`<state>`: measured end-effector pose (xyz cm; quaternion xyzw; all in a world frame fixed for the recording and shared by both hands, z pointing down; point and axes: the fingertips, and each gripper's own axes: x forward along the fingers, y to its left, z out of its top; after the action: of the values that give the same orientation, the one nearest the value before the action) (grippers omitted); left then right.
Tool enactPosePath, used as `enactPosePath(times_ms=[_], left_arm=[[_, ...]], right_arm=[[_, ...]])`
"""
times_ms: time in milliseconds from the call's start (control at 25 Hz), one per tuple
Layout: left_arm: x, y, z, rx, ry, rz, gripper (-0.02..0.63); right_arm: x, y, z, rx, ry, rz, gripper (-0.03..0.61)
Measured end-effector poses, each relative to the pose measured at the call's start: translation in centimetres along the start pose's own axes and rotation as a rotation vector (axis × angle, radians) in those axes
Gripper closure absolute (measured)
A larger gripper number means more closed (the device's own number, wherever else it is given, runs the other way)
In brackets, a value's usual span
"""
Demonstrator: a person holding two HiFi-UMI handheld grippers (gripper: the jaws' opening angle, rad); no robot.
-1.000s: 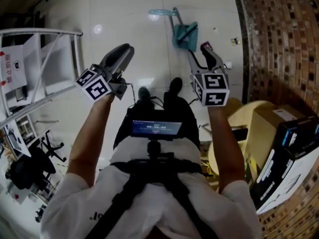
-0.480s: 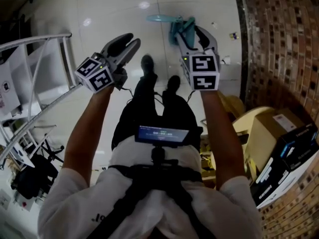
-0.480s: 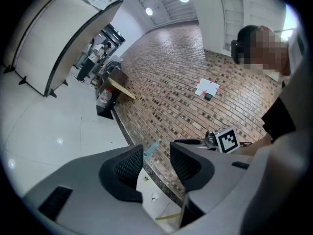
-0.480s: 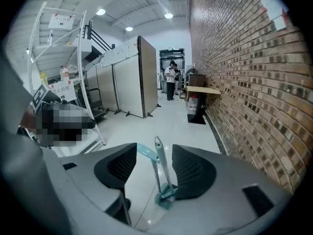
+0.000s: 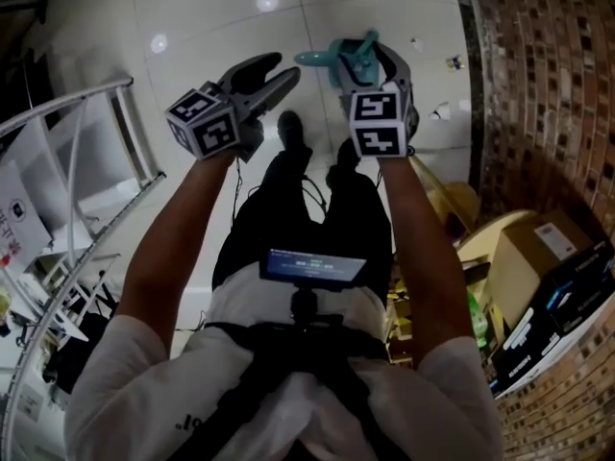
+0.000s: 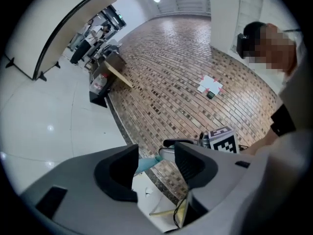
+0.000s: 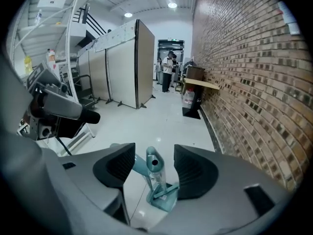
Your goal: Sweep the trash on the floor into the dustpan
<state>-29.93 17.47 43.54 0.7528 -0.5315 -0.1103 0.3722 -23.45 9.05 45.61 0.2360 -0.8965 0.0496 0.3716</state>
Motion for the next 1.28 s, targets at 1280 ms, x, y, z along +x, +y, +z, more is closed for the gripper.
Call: enactPosePath(times_ms=[1280], left_arm=[[11.2,2.8,-5.6,0.603,0.596,-0.056,0.286]], right_arm=[[3.2,-8.9,-6.2,0.058,0.033,-0.087,0.546]])
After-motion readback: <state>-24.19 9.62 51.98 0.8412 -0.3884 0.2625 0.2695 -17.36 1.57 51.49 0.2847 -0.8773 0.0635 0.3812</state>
